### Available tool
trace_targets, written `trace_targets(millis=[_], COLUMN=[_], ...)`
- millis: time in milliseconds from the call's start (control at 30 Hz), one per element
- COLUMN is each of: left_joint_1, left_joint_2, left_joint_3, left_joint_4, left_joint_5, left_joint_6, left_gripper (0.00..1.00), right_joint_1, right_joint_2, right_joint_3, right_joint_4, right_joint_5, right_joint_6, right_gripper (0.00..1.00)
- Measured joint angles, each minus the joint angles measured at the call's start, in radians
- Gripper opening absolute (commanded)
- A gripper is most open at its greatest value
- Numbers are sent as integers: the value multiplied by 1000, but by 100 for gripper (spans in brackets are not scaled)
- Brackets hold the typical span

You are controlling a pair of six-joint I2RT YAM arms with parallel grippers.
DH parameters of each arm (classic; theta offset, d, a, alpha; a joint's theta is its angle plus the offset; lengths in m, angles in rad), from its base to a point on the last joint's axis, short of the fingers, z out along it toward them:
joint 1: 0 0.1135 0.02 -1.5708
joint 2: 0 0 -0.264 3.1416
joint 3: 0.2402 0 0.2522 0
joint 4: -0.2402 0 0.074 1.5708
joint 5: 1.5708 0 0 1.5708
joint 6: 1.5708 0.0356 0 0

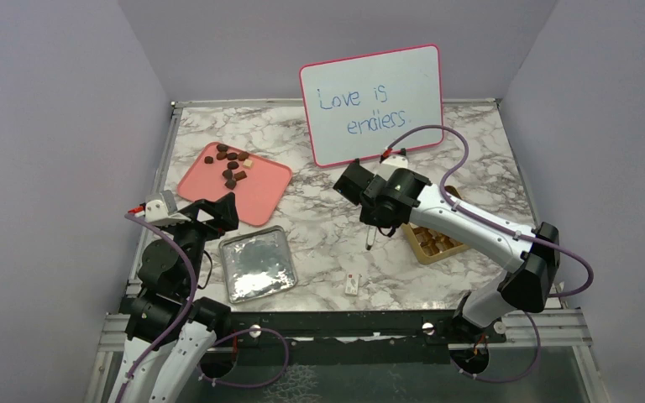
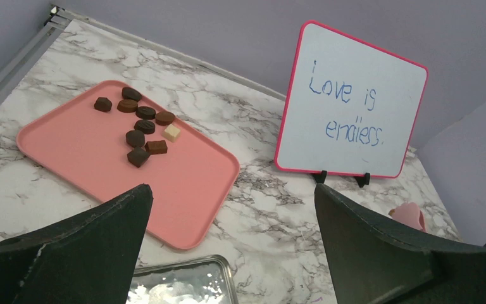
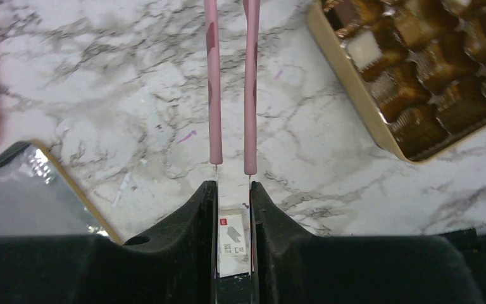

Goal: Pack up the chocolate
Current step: Place the fake chocolate in the packing box.

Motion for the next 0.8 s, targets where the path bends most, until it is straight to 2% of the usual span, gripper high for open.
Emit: trace_targets(millis=[133,300,800], left_joint_1=[0,0,0], left_joint_2=[4,4,7], left_joint_3=[0,0,0], left_joint_4=[0,0,0], left_joint_5=[0,0,0], left_joint_6=[0,0,0], left_gripper=[99,99,99], right_joint_1=[0,-22,-240], right_joint_2=[0,-32,-154], right_joint_3=[0,-35,-205], right_joint_4=[-142,-205,-232], right_joint_5=[50,84,100], right_joint_6=[148,246,270], right_gripper=[27,27,27])
